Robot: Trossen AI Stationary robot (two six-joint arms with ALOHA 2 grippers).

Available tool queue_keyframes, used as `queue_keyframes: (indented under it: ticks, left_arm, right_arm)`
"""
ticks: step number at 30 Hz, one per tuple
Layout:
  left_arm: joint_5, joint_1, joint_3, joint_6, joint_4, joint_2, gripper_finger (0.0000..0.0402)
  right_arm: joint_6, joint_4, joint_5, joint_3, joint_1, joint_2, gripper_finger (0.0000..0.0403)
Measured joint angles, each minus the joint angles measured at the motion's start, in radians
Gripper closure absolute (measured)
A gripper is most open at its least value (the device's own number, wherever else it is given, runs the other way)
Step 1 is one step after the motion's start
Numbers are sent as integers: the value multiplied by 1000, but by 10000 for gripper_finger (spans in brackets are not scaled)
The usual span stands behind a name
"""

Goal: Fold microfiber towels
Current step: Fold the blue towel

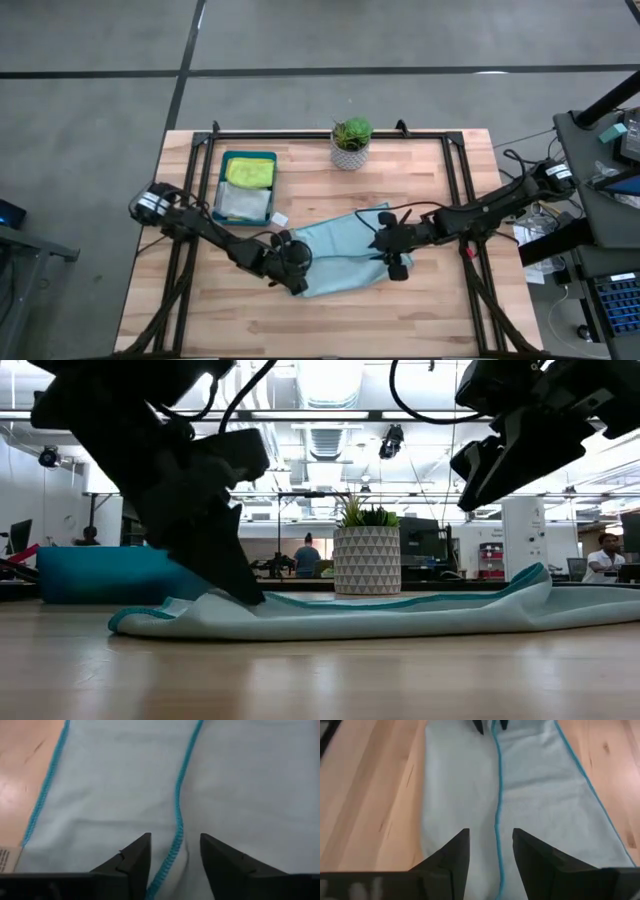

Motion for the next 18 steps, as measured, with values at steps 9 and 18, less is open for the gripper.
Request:
queue_keyframes:
  ticks: [9, 18]
  left_arm:
    - [47, -5, 33, 3, -2, -6, 389]
    - [47, -10, 98, 41, -8, -7, 400]
  right_arm:
    - [26, 180, -1, -1, 0, 141, 248]
    - [-24, 324, 0, 77, 0, 361, 211]
